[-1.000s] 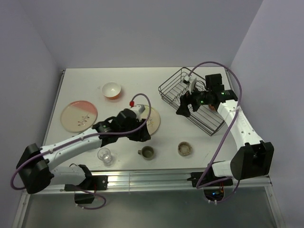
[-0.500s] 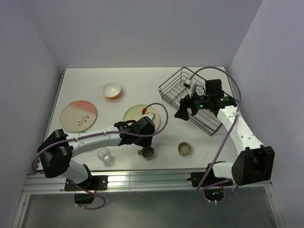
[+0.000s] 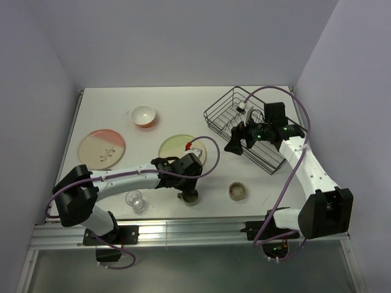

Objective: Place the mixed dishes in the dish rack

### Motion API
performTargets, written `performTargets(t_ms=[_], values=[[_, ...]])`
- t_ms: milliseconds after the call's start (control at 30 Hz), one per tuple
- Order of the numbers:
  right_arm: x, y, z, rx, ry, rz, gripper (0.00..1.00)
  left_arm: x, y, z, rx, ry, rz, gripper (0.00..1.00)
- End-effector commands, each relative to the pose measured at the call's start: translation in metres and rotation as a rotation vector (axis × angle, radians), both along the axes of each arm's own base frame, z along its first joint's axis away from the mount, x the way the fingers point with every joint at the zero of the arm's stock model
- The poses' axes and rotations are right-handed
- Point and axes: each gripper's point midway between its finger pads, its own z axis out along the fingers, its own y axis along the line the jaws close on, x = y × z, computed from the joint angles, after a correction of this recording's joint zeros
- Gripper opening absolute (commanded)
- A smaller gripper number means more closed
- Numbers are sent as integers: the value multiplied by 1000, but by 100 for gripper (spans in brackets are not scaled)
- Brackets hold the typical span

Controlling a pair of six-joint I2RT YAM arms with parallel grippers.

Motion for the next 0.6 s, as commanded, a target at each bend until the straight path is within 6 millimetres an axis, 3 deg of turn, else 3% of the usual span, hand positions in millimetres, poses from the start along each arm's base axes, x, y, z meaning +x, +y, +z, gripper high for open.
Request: performTargets(t_ms=[0,333,567], values=[[2,4,11,21,-51,8,93,-2,-5,8,-29,-16,-39,50],[-1,4,9,28,-36,9,93,1,4,-9,17,-18,-16,45],[-4,5,9,33,-31,9,93,8,4,-17,33,-19,2,27]])
